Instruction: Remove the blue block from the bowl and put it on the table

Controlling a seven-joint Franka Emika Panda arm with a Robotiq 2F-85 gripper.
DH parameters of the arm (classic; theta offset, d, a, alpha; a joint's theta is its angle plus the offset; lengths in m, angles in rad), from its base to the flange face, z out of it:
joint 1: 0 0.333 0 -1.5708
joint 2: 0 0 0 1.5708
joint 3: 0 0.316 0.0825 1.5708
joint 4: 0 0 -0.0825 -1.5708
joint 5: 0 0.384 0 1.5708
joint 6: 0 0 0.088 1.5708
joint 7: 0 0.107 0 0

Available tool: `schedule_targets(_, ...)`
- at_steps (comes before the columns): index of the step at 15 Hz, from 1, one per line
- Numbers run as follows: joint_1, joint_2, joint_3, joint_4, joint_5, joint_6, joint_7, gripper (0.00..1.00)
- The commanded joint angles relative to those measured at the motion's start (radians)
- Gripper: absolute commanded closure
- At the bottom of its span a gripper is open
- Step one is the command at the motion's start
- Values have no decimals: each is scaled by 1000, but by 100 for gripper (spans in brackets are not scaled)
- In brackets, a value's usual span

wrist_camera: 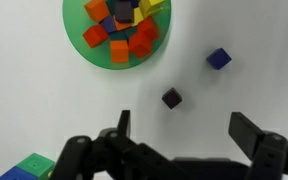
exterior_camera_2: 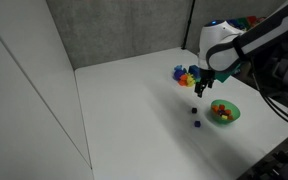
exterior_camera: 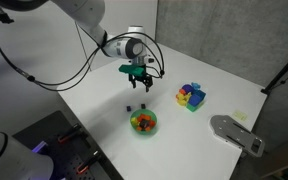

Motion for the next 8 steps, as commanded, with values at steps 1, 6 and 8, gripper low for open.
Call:
schedule_targets(1, -28, -132, 1, -57, -9, -86, 45, 0)
schedule_targets(6, -93, -260, 17, -62, 46, -227, 21, 0)
schedule_targets(8, -118, -301, 26, -45, 81, -299, -8, 0)
